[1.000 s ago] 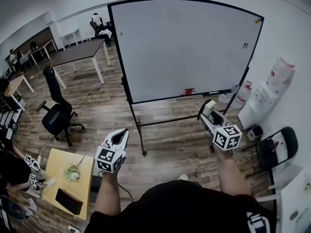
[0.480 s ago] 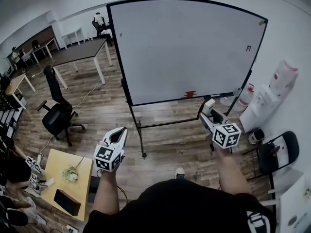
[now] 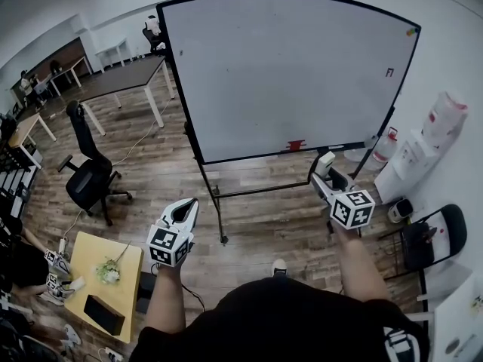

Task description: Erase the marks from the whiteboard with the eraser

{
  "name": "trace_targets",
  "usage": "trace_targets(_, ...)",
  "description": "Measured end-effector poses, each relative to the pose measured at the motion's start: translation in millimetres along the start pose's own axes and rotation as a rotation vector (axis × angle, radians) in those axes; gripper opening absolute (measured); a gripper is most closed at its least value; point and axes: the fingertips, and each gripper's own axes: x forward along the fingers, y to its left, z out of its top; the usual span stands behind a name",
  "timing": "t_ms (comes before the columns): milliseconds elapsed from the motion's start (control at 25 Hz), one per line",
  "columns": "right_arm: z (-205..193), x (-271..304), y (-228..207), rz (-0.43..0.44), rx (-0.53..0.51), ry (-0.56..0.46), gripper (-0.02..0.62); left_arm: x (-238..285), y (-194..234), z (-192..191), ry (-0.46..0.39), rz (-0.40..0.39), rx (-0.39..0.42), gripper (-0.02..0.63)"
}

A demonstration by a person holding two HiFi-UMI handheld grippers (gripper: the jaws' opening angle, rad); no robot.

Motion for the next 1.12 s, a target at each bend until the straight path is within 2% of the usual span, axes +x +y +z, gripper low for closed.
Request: trace_targets(1120, -7, 62, -46, 0.016, -0.007, 0.041, 0.23, 65, 18, -11, 0.036, 0.0, -0.047, 0.011)
